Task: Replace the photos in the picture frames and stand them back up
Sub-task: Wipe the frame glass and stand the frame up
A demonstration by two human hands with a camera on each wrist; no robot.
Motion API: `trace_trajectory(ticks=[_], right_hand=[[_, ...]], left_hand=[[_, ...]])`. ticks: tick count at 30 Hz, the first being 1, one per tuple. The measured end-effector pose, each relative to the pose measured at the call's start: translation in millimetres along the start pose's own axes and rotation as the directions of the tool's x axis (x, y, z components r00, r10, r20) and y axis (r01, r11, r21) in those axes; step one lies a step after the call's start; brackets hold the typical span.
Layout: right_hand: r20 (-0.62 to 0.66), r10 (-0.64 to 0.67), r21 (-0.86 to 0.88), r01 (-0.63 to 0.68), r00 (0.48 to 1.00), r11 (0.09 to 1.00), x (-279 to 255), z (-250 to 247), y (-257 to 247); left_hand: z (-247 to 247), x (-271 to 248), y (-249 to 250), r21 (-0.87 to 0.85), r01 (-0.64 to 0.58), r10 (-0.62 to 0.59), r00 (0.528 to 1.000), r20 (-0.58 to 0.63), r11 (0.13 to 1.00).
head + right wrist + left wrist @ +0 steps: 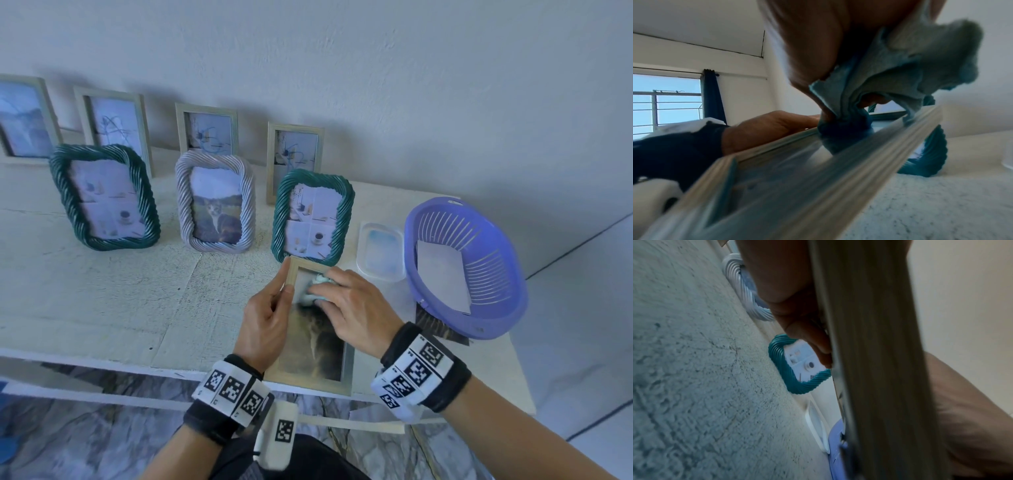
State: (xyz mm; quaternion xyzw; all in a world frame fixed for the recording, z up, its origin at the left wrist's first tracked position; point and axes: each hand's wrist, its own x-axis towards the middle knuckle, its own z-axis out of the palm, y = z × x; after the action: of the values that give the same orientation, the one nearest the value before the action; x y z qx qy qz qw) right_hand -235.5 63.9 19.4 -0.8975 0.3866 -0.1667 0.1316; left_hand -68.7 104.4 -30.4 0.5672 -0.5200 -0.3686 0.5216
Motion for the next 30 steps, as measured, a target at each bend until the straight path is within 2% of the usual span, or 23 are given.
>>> trace_trajectory(ticks=[4,8,10,12,15,18,21,24,30], right_hand=[[0.097,-0.054,0.076,0.047,0.994,0.996,-5,7,-10],[0.192,-0.144,0.164,0.113,0.971,0.980,-24,7,-20],[0.204,-0.128,0.219,0.082,0.971,0.972,-33,2,-20],[0.193,-0.060,0.262,0.007,0.979,0.965,-39,-5,-15],[0.075,0.058,0.338,-0.080,0.995,0.938,-42,-20,-2],[-0.076,0.170,0.252,-0.146,0.983,0.957,-34,-28,17],[-0.154,0.326,0.106,-0.312,0.933,0.944,-19,-24,41],[-0.116,0.494,0.007,-0.496,0.862,0.868,1,-15,55],[-0.093,0.623,-0.178,-0.628,0.777,0.757,43,8,69]], left_hand=[[-2,3,-8,-0.043,0.014,-0.012,0.999,0.045,0.999],[-5,2,-3,0.008,-0.007,0.007,1.000,0.005,1.000],[-7,3,-3,0.039,-0.002,0.002,1.000,0.004,0.999],[-11,6,-5,0.046,0.010,-0.011,1.000,0.008,0.999],[-18,9,-7,0.030,0.029,-0.028,1.000,-0.012,0.999],[-22,10,-8,0.010,0.053,-0.052,0.998,-0.045,0.999],[-25,10,-10,0.016,0.067,-0.066,0.996,-0.061,0.998],[-28,9,-11,0.023,0.075,-0.073,0.995,-0.075,0.997],[-35,6,-11,0.020,0.080,-0.078,0.995,-0.066,0.997]])
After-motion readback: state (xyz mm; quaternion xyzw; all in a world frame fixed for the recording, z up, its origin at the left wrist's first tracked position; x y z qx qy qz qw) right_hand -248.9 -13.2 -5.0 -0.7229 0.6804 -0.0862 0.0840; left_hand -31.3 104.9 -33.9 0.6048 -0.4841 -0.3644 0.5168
